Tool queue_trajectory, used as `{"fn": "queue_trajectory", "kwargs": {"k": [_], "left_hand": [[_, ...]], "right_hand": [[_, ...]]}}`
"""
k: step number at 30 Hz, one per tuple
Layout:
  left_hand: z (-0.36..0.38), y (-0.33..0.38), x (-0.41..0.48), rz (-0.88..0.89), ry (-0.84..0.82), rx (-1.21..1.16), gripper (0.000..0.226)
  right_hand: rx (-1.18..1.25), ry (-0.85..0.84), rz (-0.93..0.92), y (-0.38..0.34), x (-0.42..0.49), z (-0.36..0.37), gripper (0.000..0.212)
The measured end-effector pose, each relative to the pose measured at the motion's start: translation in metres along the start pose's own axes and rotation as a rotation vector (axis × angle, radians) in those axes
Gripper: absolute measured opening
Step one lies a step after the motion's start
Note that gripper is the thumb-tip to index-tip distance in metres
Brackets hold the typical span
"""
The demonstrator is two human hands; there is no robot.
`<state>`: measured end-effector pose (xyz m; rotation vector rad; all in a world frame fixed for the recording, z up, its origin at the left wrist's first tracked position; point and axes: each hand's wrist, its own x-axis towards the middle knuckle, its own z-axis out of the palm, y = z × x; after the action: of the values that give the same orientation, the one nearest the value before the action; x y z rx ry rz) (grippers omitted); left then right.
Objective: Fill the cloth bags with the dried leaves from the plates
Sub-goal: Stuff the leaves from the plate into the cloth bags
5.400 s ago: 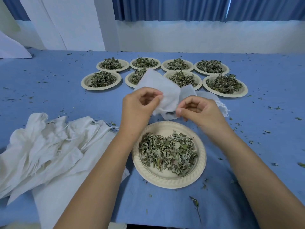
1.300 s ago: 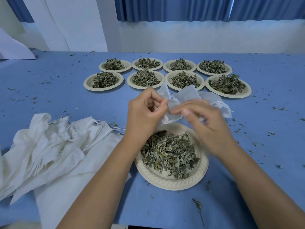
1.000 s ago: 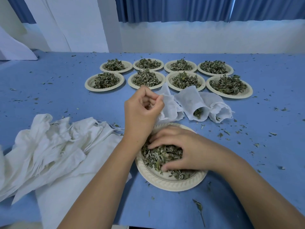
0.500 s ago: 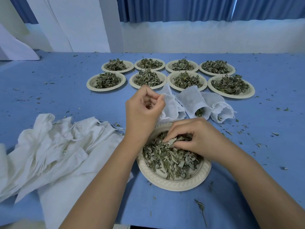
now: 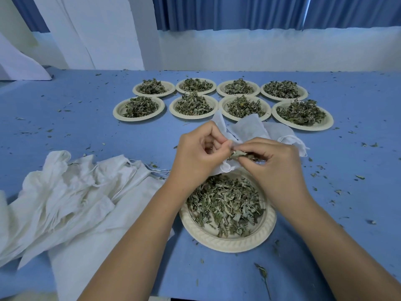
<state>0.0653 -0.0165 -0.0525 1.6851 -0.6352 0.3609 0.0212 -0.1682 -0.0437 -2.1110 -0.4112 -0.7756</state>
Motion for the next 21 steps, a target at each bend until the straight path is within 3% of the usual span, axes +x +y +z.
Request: {"fn": "queue_trajectory", "kwargs": {"k": [7,11,14,17,21], "left_hand": [[-0.0004,-0.0034,0.001,-0.012,0.012,0.02,0.018],[-0.0001,-0.0042,0.0018,-0.026,0.012,0.016,0.016],[0.001,-0.0033,0.0008,-0.023,-0.025,0.005,0.016],[0.0006,-0.0024,0.0001,-0.008,-0.027,0.01,0.018],[-0.0007,0.0003,0.0013,-0.033,0.064,-0.021,0.018]], "right_hand": [[-0.033,-0.206,-0.019,-0.0016,0.0002,0.0009,0.037],[0.198,-0.043,0.056,-0.0048,-0.0007,-0.0001,0.023],[0.044,-0.011,-0.084,-0.0022,-0.0014,0.002,0.013],[-0.111,-0.084,-0.182,-0.0012,-0.0026,0.0075,0.016],[0.115,-0.064,-0.04,-0.0032,-0.0008,-0.0002,0.026]]}}
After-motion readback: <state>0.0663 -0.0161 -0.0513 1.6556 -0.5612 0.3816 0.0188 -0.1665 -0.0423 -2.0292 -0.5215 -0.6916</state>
